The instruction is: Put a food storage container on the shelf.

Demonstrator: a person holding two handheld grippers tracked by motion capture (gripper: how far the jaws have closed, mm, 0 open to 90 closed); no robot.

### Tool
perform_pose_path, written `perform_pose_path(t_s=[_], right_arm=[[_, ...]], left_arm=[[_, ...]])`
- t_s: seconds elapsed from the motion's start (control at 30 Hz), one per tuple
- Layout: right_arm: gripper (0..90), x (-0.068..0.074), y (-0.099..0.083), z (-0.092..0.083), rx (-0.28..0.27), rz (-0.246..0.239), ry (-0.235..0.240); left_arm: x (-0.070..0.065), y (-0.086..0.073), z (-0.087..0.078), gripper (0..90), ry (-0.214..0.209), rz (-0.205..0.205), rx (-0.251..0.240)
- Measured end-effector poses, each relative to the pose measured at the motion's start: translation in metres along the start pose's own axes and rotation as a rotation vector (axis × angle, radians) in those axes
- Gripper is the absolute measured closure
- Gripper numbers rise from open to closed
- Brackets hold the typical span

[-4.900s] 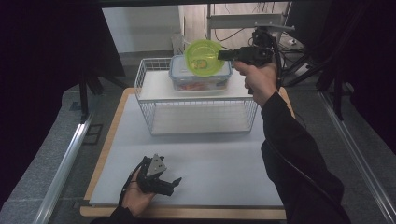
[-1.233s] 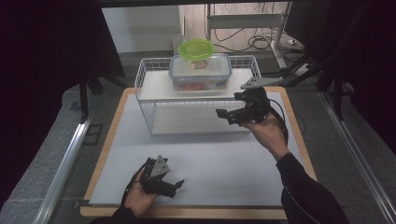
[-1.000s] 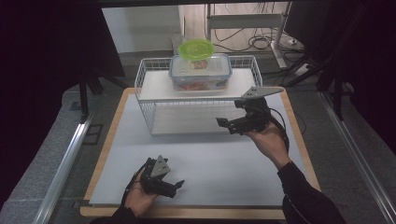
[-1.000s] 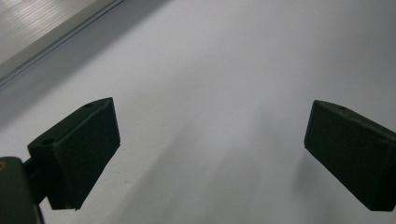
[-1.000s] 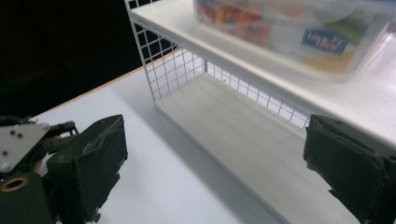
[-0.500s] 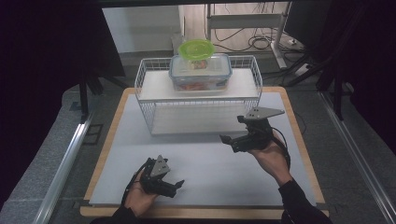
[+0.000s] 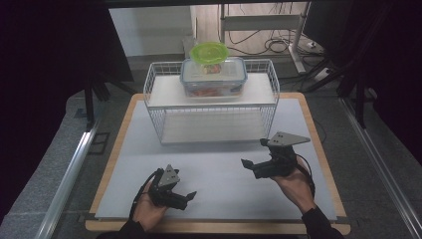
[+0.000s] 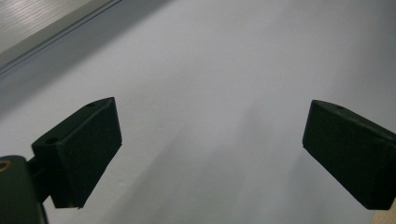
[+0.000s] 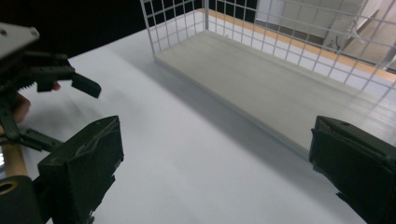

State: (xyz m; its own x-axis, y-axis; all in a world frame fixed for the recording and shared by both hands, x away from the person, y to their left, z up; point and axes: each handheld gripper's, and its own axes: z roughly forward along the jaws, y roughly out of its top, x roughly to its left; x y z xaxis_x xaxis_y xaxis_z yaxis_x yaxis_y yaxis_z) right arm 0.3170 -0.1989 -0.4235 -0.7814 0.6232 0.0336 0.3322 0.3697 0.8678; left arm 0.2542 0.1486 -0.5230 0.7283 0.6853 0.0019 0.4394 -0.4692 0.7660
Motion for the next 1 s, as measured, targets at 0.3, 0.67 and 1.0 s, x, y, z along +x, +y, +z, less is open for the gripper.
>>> perform_pose_path(t_s=[0.3, 0.67, 1.0], right_arm=[[2.9, 0.001, -0.032, -0.007, 0.019, -0.009, -0.033], [2.3, -0.001, -0.065, -0.015, 0.055, -0.011, -0.092], [2.3, -0.004, -0.088, -0.019, 0.110, 0.014, -0.126]], left_arm=[[0.000, 0.000, 0.000, 4.7, 0.000, 0.004, 0.005], [-0.001, -0.001, 0.002, 4.3, 0.007, 0.018, 0.004], [-0.002, -0.002, 0.004, 4.1, 0.013, 0.028, 0.007]])
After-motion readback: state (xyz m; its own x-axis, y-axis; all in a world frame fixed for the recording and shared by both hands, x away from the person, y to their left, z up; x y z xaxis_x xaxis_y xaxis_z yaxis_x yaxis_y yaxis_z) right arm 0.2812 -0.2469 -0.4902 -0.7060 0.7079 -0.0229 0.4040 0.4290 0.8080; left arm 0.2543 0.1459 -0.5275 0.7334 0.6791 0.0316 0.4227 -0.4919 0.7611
